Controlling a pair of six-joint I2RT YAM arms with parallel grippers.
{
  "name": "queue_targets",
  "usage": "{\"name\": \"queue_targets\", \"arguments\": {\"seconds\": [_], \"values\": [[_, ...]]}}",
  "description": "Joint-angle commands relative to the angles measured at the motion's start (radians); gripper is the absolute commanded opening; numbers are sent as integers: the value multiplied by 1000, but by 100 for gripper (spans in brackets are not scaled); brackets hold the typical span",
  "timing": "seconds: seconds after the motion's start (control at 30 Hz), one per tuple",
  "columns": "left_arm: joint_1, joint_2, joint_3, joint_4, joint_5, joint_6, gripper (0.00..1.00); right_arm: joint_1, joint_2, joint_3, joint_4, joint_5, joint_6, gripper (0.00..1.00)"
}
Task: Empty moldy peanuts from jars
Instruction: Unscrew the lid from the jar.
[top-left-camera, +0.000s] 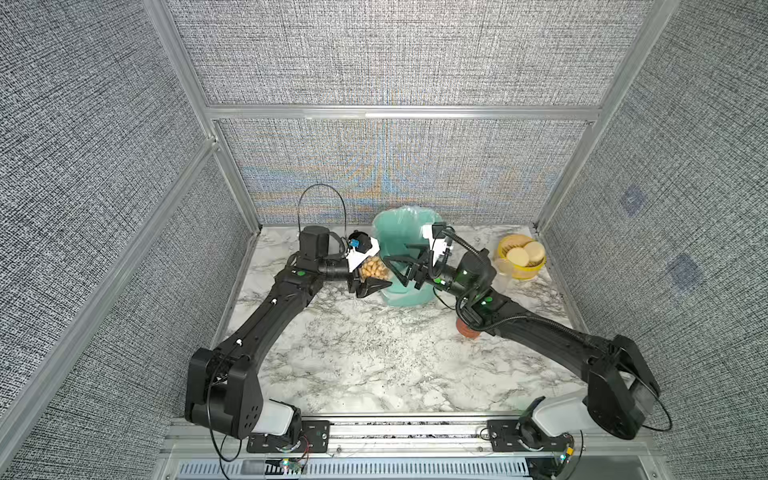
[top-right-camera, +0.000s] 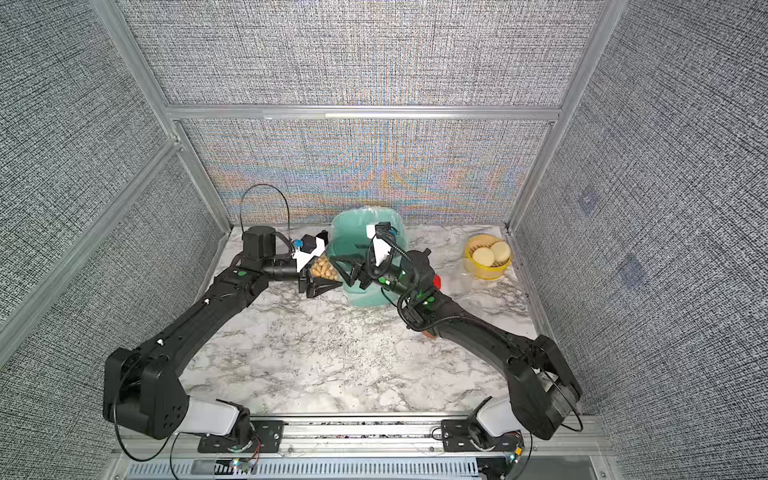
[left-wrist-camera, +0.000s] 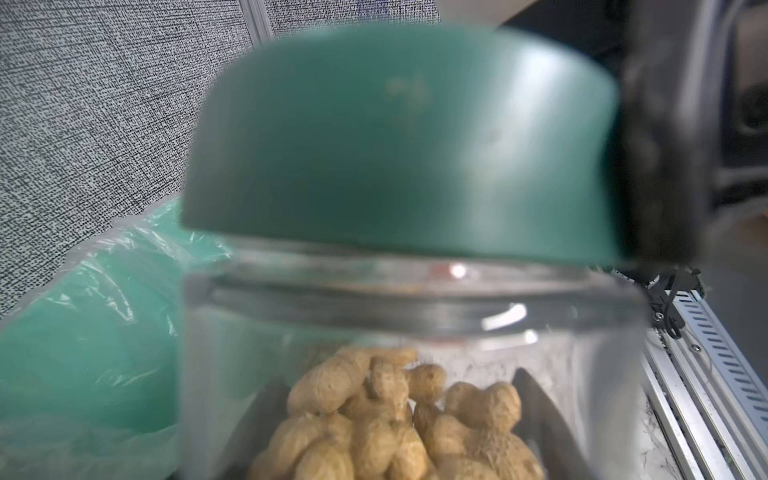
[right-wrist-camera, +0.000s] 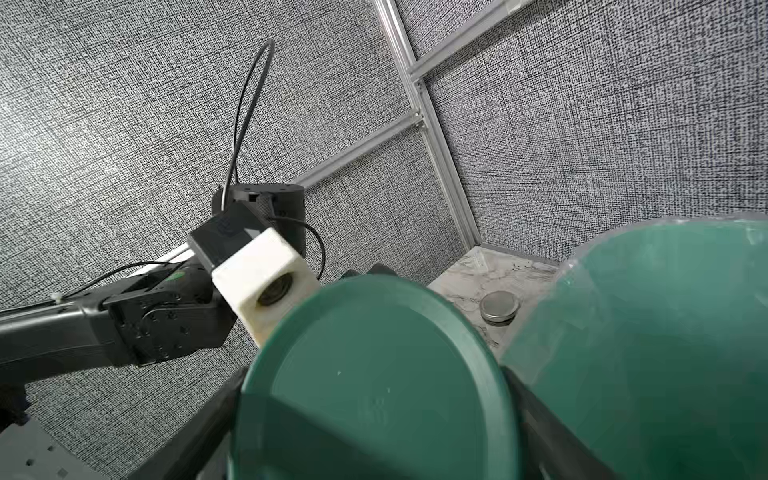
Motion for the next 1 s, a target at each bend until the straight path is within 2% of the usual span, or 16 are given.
{"name": "queue_targets", "arguments": {"seconds": [0.0,0.17,0.37,0.7,0.83,0.97], "values": [[0,0,7,55,31,3,0,2,1,7,6,-103,-35,45],[1,4,16,1,55,42,0,-21,2,3,4,-225,-137,36],[6,9,24,-11,65,45,0,-85,12,29,-16,-307,-296,32],[23,23,44,-24,69,40,0,-162,22,67,4,-453,-450,21],[24,30,53,-23,59,36,0,-181,16,83,27,-464,-421,16],[26,32,53,11,28,14,0,-189,-33,80,7,-394,-421,8]]}}
